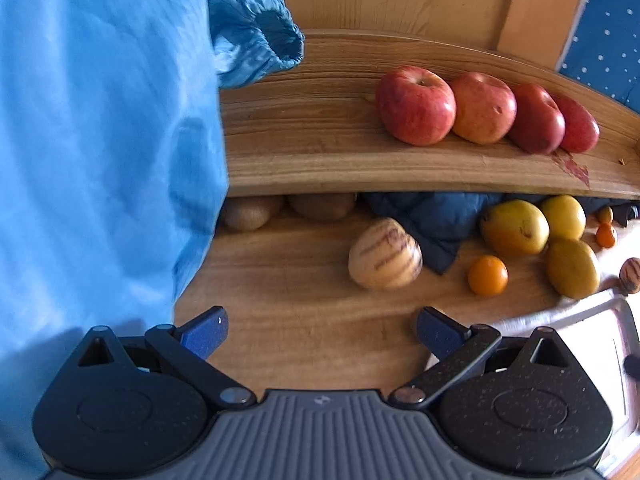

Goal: Organize fruits
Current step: 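Grasp the striped pepino melon with the left tool while the right tool grasps a brown kiwi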

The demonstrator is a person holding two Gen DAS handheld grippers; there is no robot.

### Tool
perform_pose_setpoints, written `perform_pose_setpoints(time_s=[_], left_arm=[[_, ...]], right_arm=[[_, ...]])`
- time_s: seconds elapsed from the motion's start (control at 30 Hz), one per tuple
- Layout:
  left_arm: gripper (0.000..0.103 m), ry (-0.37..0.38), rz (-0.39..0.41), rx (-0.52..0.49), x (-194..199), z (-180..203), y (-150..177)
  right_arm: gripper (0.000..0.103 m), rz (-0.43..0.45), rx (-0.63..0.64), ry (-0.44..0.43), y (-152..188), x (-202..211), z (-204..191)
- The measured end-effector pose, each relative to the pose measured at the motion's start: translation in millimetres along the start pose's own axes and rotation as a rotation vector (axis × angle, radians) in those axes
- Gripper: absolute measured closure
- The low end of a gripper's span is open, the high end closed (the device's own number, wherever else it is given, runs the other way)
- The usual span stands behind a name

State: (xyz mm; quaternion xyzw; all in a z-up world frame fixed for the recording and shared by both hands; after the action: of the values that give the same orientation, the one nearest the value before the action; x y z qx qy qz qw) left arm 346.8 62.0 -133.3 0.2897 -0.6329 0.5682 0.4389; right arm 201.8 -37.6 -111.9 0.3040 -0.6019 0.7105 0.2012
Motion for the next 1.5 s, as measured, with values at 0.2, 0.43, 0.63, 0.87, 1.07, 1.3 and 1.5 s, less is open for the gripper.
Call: perform_pose_setpoints(time_s=[0.2, 0.43, 0.63, 0.87, 1.07, 1.3, 1.5], left_arm=[[0.001, 0.099, -0.067, -0.005, -32, 9, -17], [0.002, 0.131, -0.077, -0.005, -50, 17, -29], [0.012, 0.187, -0.113, -0.004, -63, 21, -33], [0.029, 0.277, -0.139, 0.011, -70, 25, -35], [0.044, 0.350, -0.143, 0.037, -65, 25, -33], [0.045, 0.336, -0.130, 0.044, -60, 24, -27], [0.045, 0.323, -0.106, 0.026, -44, 24, -19]], right_arm=[[0.008, -0.041, 0.062, -0.008, -20, -41, -20], [0.019, -0.062, 0.012, 0.007, -33, -70, -20], [0.039, -0.098, -0.004, 0.003, -37, -93, -22], [0.062, -0.126, 0.009, -0.014, -43, -109, -26], [0.075, -0.137, 0.027, -0.020, -43, -113, -31], [0.075, -0.108, 0.037, -0.008, -44, -101, -35], [0.075, -0.061, 0.007, 0.002, -40, -77, -30]])
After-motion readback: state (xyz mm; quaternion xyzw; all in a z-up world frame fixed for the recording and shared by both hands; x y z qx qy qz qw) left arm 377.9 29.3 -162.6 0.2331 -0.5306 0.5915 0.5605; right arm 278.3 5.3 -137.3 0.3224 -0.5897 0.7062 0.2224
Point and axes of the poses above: each gripper's, at about its wrist camera, not at the fingertips, and x roughly against the way its jaws point, z to its right, y to its underside, the point moved 8 cm from there along -x, roughly the way its jaws point, and after that the axes turned 2 degrees about x, right-handed, at the moved point
